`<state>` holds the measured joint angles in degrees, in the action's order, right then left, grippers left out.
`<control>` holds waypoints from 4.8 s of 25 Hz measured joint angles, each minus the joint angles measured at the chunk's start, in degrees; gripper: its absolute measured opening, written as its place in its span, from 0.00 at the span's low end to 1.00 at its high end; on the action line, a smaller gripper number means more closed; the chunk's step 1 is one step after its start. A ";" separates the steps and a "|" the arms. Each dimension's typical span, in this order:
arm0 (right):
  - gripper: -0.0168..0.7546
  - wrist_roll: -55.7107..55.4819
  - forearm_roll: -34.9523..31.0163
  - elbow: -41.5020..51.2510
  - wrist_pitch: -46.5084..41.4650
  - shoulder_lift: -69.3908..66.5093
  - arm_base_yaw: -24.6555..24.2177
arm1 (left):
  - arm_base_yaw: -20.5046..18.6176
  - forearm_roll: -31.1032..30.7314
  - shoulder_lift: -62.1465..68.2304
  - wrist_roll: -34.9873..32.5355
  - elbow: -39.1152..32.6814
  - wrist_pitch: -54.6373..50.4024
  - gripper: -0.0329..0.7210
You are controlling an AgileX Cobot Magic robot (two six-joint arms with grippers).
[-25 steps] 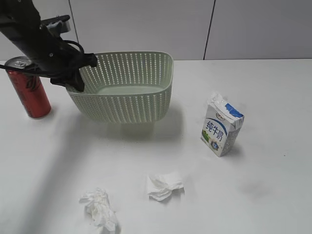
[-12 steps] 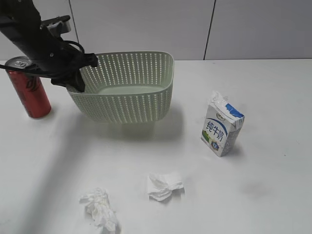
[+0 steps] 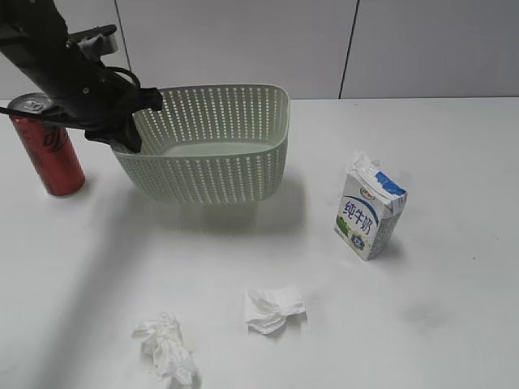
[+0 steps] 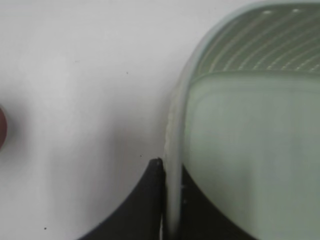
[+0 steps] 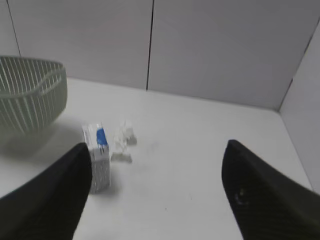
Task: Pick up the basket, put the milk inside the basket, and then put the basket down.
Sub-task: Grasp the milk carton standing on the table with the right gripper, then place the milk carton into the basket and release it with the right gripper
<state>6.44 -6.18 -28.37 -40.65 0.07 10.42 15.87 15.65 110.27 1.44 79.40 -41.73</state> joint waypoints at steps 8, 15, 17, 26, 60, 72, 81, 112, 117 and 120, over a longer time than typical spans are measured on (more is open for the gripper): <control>0.88 6.78 -6.31 -6.61 4.82 -21.01 0.00 | 0.00 0.30 0.00 0.00 0.00 0.00 0.05; 0.87 13.05 -11.08 -17.60 4.92 -49.12 0.00 | 0.00 0.61 0.00 0.00 0.00 0.00 0.05; 0.87 13.88 -11.25 -21.09 3.88 -56.55 0.13 | 0.00 0.67 0.00 0.00 0.00 -0.05 0.05; 0.87 15.89 -9.06 -31.21 0.98 -79.47 9.29 | 0.00 0.73 0.00 0.00 0.00 -0.47 0.05; 0.44 15.79 -10.94 -36.88 4.48 -108.30 10.67 | 0.00 0.36 0.00 0.00 0.00 -0.73 0.05; 0.44 14.85 -10.78 -60.33 -22.84 -107.45 11.52 | 0.00 0.30 0.00 0.00 0.00 -0.10 0.05; 0.44 14.16 -10.02 -81.70 -21.43 -109.41 19.44 | 0.00 -1.35 0.00 0.00 0.00 0.22 0.05; 0.81 13.99 -7.88 -88.86 -12.01 -128.70 23.23 | 0.00 -4.22 0.06 -0.47 -0.07 2.50 0.05; 0.82 13.48 -2.42 -88.88 -15.84 -120.88 23.13 | 0.00 -3.11 0.06 -0.47 -0.07 2.57 0.05; 0.82 11.08 -0.68 -88.93 -19.28 -115.24 22.27 | 0.00 -1.89 0.06 -0.47 -0.07 2.57 0.05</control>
<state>17.53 -6.86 -117.30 -59.93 -115.18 32.69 15.87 13.77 110.32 0.97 79.33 -39.16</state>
